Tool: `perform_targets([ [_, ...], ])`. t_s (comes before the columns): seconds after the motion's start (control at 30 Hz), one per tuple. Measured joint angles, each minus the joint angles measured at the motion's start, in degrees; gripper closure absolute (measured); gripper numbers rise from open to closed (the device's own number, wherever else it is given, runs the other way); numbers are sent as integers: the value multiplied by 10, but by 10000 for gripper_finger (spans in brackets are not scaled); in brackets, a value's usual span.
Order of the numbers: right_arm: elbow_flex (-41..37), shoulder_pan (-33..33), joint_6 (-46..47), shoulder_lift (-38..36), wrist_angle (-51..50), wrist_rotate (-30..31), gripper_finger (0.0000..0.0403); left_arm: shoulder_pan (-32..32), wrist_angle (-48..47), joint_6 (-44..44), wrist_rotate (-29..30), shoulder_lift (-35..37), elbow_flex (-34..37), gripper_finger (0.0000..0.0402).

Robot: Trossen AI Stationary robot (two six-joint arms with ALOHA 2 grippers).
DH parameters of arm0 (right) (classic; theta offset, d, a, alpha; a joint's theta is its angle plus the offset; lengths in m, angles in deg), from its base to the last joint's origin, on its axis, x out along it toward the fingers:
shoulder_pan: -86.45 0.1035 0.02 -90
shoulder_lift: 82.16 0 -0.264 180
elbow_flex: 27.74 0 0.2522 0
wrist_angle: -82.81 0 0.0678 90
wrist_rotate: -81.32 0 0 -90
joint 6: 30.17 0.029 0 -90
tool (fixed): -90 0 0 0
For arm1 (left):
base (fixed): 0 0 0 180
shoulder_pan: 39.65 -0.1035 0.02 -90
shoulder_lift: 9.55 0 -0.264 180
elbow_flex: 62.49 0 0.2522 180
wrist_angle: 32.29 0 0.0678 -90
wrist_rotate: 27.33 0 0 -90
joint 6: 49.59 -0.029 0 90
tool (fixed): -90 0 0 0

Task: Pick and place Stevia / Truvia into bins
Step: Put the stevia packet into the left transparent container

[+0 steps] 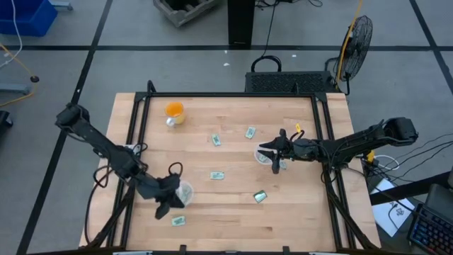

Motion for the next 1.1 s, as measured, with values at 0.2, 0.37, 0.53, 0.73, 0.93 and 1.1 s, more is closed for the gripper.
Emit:
perform_targets([
  [0.2,0,0,0,0,1,0,298,45,-1,166,-78,-27,0,384],
  [0.37,0,0,-18,0,7,1,298,84,-6,235,-70,-61,0,397],
  [0.53,0,0,-39,0,10,1,298,106,-46,295,-60,-104,0,370],
  [0.73,0,0,-60,0,22,1,298,114,-63,326,-73,-142,0,322],
  [0.93,0,0,-65,0,44,2,298,114,-75,323,-56,-162,0,281],
  [1.1,0,0,-65,0,43,2,298,114,-83,321,-42,-179,0,271],
])
